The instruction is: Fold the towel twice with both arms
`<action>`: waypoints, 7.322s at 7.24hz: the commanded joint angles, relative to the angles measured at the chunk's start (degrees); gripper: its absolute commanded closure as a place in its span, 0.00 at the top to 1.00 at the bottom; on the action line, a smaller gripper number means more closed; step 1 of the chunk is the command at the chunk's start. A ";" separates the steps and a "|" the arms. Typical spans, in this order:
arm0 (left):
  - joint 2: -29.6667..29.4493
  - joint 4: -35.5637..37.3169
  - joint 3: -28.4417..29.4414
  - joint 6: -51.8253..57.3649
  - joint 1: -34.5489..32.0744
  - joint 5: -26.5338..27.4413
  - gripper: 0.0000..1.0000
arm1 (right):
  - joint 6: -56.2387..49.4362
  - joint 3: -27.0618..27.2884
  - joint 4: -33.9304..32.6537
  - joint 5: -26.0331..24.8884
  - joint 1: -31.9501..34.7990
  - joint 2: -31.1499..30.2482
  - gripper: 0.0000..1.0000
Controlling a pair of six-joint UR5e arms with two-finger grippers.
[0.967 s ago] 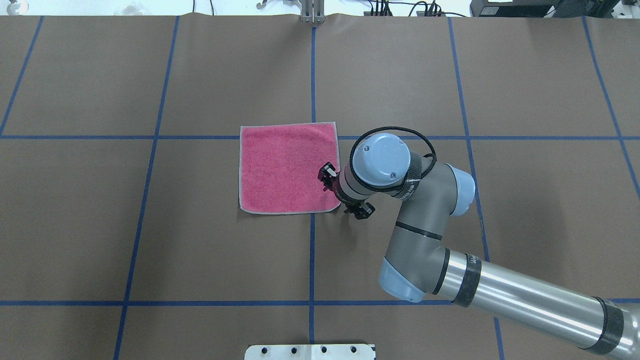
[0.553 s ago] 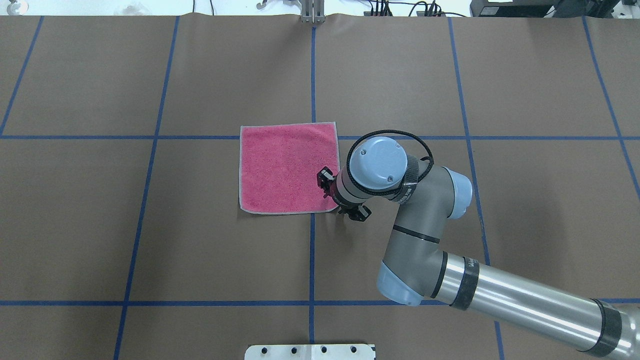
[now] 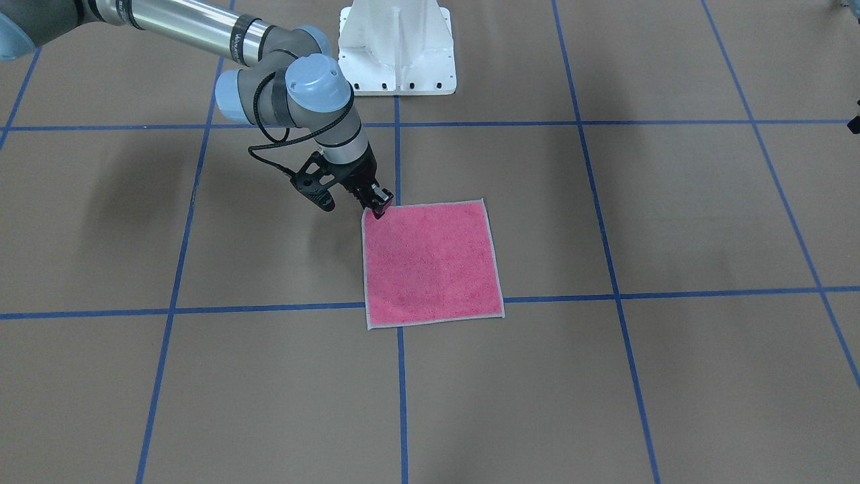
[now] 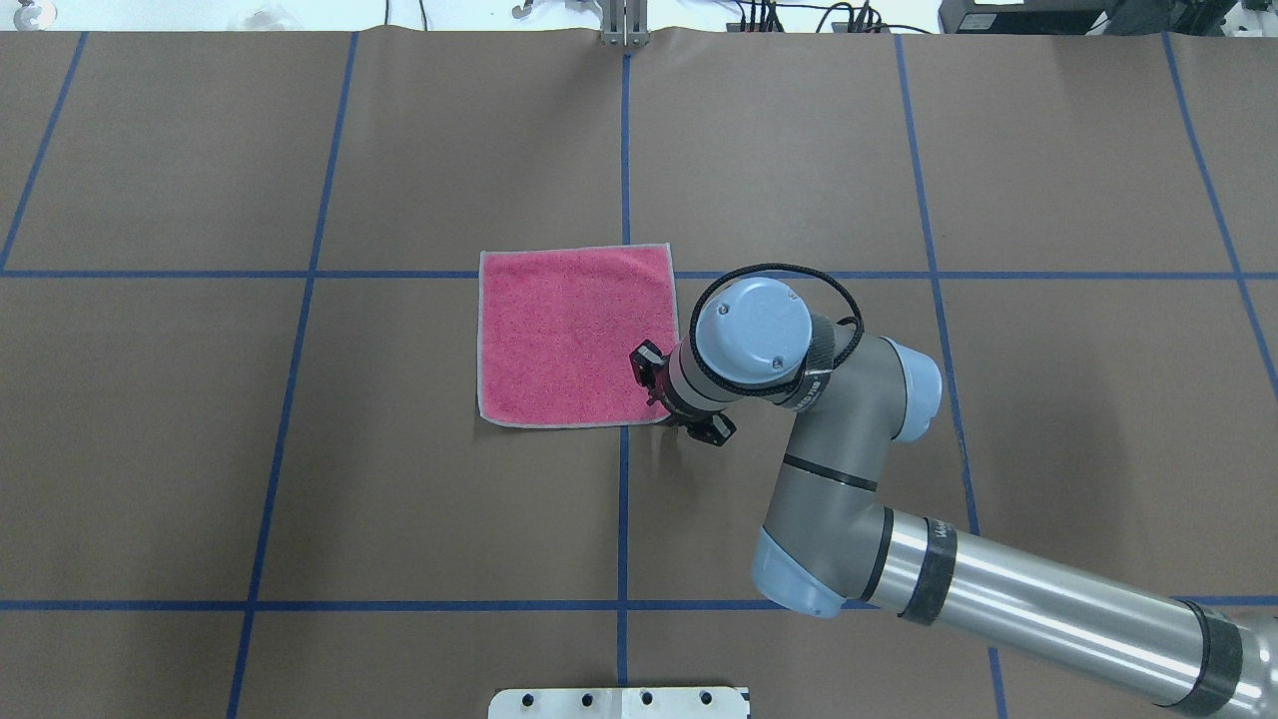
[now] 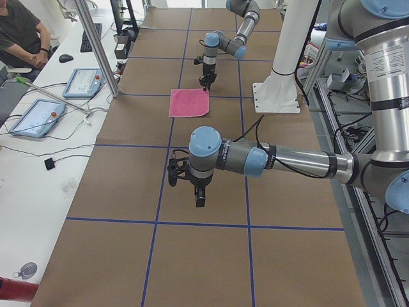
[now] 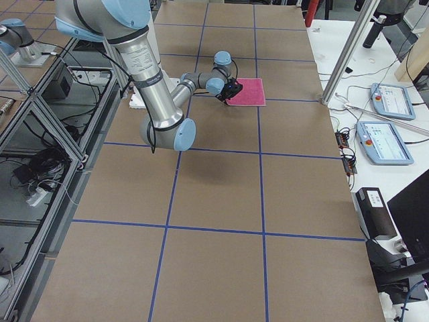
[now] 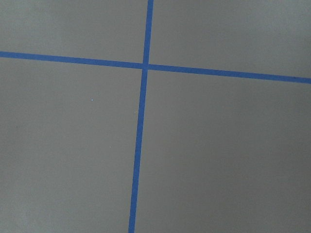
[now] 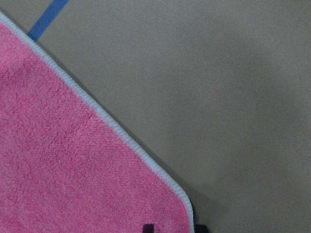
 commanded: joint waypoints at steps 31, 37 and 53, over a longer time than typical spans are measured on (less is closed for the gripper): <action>-27.69 -22.80 -3.09 -95.44 56.22 32.76 0.98 | 1.46 16.67 -7.15 -2.81 -4.40 -11.26 0.00; -34.80 -21.57 5.77 -95.45 67.68 42.54 0.97 | 1.37 16.58 -7.15 -2.81 -4.49 -11.61 0.00; -37.28 -21.48 8.87 -94.83 67.50 42.71 0.38 | 1.28 16.58 -7.15 -2.37 -4.22 -11.70 0.00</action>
